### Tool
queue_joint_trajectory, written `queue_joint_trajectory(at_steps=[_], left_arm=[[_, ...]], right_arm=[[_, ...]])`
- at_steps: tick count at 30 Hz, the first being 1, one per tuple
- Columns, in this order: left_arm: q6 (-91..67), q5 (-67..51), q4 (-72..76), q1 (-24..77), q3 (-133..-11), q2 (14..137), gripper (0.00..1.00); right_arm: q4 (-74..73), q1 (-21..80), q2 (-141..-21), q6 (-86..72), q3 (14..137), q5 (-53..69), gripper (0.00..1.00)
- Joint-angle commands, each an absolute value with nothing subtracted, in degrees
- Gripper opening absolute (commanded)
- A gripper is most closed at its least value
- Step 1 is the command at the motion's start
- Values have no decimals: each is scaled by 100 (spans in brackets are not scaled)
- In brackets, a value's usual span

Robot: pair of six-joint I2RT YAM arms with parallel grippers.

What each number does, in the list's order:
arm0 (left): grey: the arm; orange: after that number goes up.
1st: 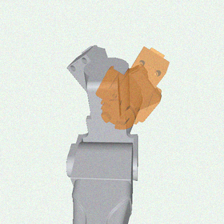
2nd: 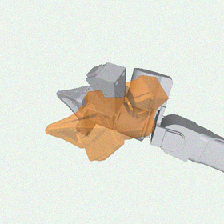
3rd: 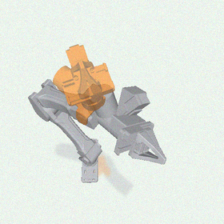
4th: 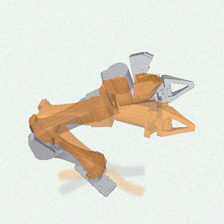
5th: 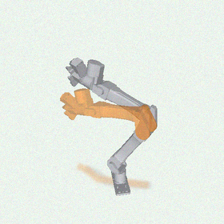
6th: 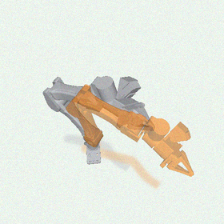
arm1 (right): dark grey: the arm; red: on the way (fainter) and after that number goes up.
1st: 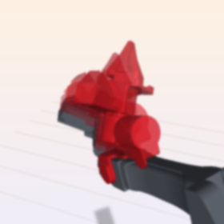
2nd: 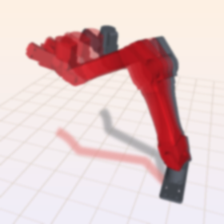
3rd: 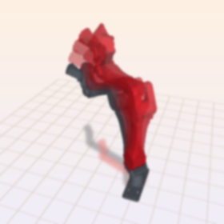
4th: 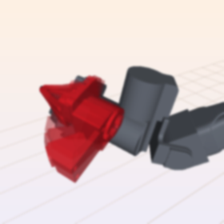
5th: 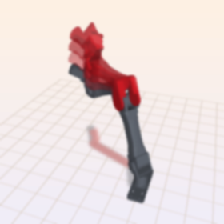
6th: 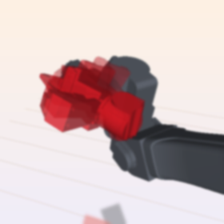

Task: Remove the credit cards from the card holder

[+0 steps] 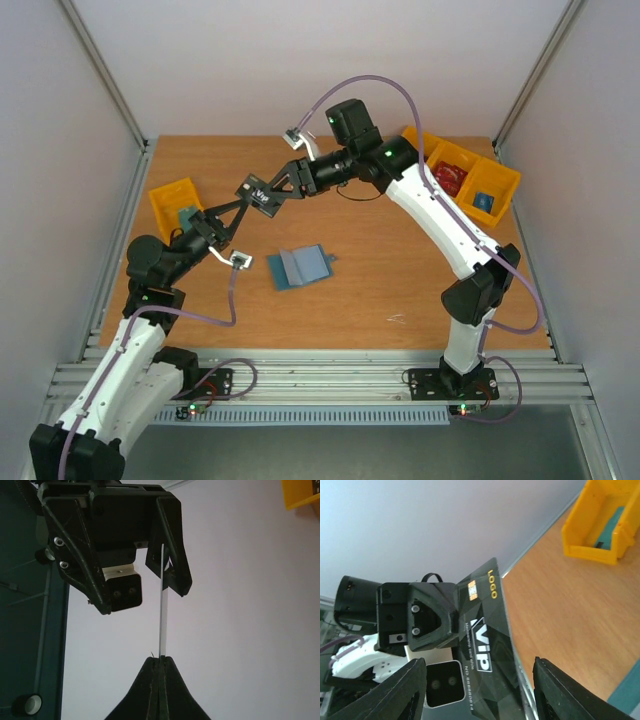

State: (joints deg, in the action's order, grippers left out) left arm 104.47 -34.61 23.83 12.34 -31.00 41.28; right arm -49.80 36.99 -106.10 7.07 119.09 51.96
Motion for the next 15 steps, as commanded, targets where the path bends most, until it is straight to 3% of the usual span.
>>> queue_joint_trajectory(at_steps=[1, 2, 6, 15], left_arm=[[10584, -3599, 2896, 1268, -3056, 4095, 0], [10570, -3575, 2891, 1274, -3058, 4100, 0], [10522, -3568, 2838, 1273, -3076, 4084, 0], [10453, -3550, 2761, 1274, -3103, 4087, 0]], right_arm=[[-4873, 3734, -10585, 607, 11960, 5733, 56], [-4877, 3738, -10603, 625, 11946, 5811, 53], [-4892, 3747, -10698, 631, 11969, 6082, 22], [-5506, 3753, -10821, 1095, 12316, 6016, 1]])
